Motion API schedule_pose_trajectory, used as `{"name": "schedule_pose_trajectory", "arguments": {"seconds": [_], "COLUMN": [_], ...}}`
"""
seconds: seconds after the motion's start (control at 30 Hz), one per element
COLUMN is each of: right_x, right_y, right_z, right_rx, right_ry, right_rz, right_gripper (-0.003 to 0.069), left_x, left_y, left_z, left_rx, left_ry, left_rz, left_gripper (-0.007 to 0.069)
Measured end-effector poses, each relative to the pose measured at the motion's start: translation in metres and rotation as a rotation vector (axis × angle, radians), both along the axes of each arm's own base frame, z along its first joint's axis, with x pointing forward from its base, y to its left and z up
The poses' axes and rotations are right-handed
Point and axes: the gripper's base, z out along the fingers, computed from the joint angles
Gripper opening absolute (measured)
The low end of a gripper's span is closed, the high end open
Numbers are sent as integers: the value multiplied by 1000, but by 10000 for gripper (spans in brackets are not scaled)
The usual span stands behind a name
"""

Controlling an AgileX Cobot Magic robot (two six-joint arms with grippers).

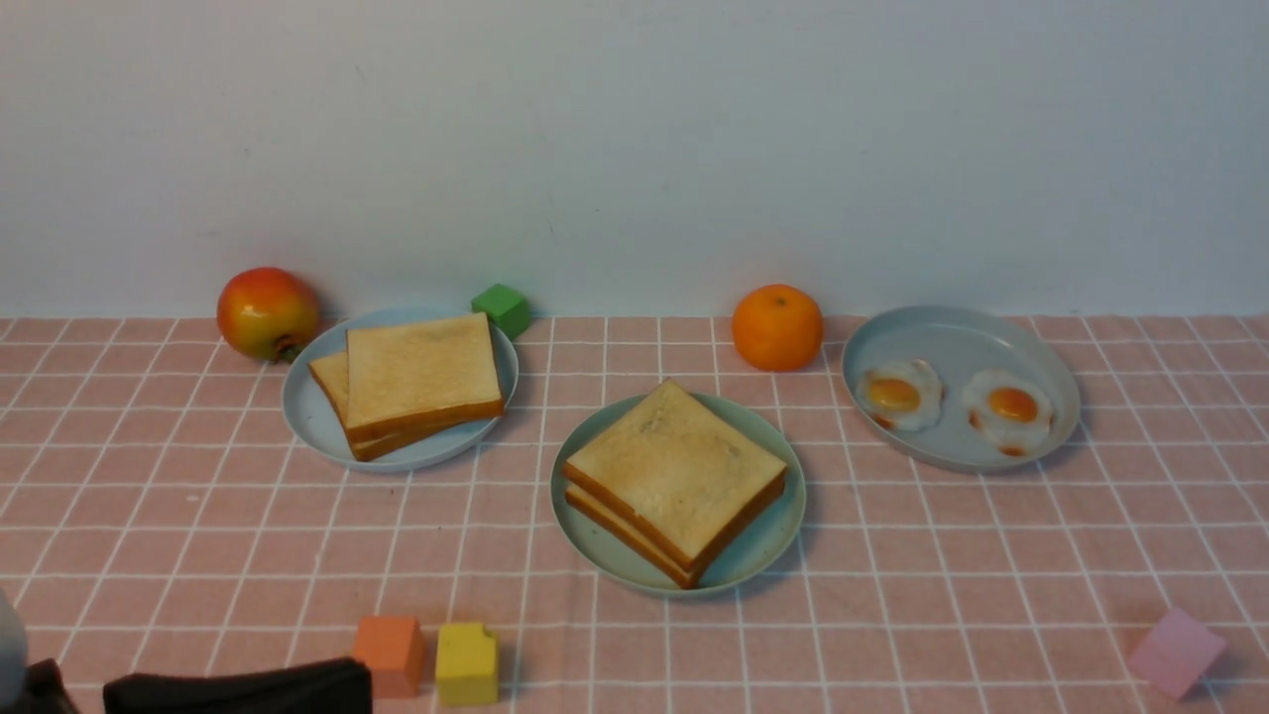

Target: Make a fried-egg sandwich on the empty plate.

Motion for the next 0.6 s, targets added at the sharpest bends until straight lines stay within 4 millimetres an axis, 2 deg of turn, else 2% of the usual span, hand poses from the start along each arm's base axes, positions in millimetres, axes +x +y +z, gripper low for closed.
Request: {"name": "schedule_pose_trajectory", "arguments": {"seconds": [0.07,0.13,0.27,0.33,0.43,0.53,0.6], "right_x": [0,0,0,0,0,0,0], "right_y": [0,0,0,0,0,0,0], "right_z": [0,0,0,0,0,0,0], "right_rx": [0,0,0,0,0,1,1], "right_ry": [0,0,0,0,0,0,0], "right_rz": [0,0,0,0,0,0,0], "right_gripper": [8,9,12,13,16,20,22], "left_x": [0,-3,-13,-16,-22,-24,-25], "left_y": [8,24,48,53,63,66,66], "left_z": [-3,-8,-33,-40,-74,-96,-101], "left_rx": [-45,-103,-91,-81,-62,-25,-22], "left_ry": [-46,-104,-163,-165,-104,72,130], "left_rz": [59,175,378,425,567,626,644], "left_gripper": [13,13,13,13,13,13,13]}}
